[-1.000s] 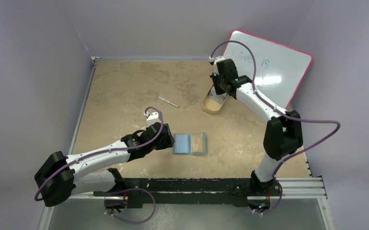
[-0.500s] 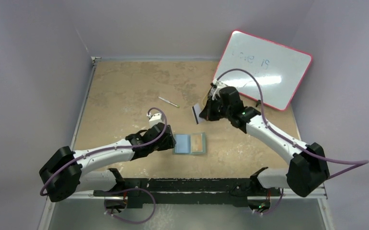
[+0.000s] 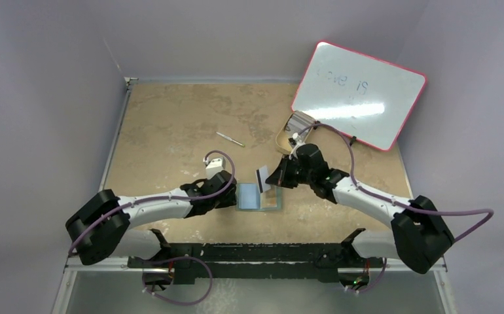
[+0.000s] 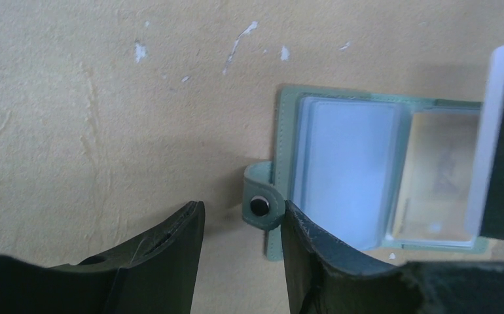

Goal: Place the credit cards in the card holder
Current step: Insert the credit card into the card holder.

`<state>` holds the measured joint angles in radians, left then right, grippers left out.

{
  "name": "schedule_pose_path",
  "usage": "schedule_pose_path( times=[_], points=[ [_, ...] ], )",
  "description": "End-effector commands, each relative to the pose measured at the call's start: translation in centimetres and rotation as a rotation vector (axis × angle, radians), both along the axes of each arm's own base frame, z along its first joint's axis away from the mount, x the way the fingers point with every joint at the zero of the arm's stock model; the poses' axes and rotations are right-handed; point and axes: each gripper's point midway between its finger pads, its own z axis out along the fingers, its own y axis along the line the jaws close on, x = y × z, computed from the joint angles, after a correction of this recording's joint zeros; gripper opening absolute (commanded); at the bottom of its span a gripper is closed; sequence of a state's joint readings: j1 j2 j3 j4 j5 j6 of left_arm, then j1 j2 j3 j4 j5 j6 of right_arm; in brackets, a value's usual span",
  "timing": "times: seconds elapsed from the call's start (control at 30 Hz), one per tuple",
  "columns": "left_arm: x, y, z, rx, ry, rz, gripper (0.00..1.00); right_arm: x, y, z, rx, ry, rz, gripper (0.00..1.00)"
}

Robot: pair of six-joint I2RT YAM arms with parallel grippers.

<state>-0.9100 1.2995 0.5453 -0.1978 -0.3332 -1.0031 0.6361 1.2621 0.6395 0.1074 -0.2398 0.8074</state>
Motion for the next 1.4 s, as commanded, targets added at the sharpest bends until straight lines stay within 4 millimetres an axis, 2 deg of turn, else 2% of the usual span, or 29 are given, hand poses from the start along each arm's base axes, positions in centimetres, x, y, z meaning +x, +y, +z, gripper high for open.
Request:
schedule_pose_path(
  times=[0.0, 0.27, 0.47, 0.73, 1.1, 1.37],
  points=[
    [1.0, -0.1, -0.3, 0.014, -0.034, 0.013, 0.45, -0.5, 1.4, 0.8, 0.097, 0.017, 0.005, 0.0],
    [1.0, 0.0, -0.8, 0.033, -0.023, 0.013, 0.37, -2.0, 0.3, -2.8, 0.041, 0.078, -0.015, 0.0],
    [1.0, -0.2, -1.1, 0.043, -0.01, 0.005, 0.19, -2.6, -0.2, -4.4, 0.033, 0.097, -0.031, 0.0],
    [0.9, -0.5, -1.3, 0.028, -0.001, 0.001, 0.02, -3.2, 0.0, -5.8, 0.035, 0.122, -0.017, 0.0],
    [0.8, -0.8, -1.2, 0.011, 0.003, -0.002, 0.0, -4.0, 0.5, -7.0, 0.066, 0.163, 0.0, 0.0],
    [0.6, -1.1, -1.3, -0.003, 0.013, -0.009, 0.0, -4.2, 1.1, -7.0, 0.086, 0.188, -0.023, 0.02]
  ],
)
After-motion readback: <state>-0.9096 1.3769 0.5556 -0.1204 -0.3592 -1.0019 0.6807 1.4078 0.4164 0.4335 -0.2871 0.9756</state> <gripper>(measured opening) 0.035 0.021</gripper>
